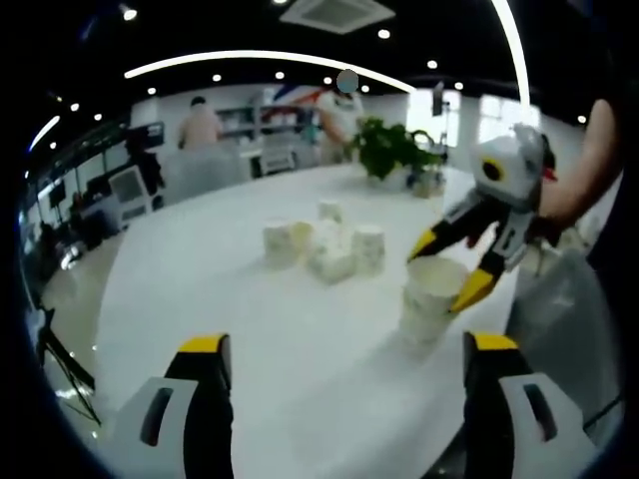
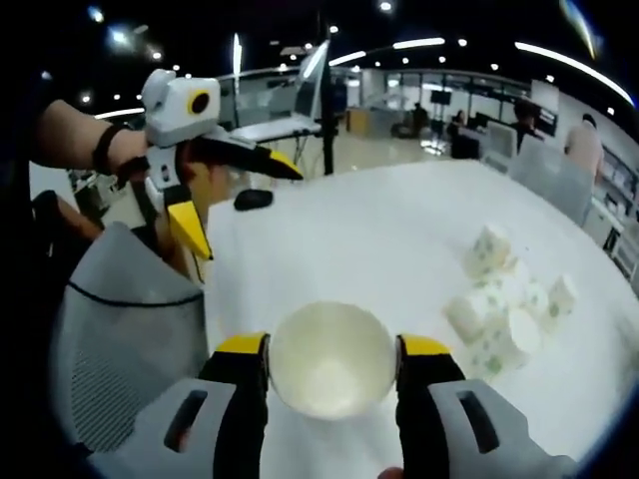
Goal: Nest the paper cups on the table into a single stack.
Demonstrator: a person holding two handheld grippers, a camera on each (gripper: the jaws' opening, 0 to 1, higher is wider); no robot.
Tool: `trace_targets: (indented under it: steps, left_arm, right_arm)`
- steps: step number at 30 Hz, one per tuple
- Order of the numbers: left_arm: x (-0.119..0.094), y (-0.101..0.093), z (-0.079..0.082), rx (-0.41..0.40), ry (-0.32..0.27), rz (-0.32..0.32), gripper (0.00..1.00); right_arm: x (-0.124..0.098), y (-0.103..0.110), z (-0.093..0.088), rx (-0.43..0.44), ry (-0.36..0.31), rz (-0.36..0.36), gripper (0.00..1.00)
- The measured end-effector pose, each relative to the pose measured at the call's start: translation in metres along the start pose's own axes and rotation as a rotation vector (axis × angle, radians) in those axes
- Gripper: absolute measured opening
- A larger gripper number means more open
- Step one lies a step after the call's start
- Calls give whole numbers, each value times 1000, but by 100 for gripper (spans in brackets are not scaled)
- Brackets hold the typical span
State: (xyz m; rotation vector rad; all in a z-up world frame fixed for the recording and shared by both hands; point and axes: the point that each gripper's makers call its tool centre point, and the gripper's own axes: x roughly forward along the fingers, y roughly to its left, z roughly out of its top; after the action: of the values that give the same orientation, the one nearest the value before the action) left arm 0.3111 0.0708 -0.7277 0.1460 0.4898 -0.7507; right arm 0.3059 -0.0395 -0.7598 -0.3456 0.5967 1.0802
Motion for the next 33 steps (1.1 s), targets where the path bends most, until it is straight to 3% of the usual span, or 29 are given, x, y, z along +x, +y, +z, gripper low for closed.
trace_targets:
  steps: [13,33]
  left_arm:
    - [-2,3,0,-9,-8,5,95]
    - [-3,2,-1,3,7,5,95]
  right_arm:
    - [-3,-1,-1,-21,17,-6,54]
    - [-13,-1,6,-11,-27,-20,59]
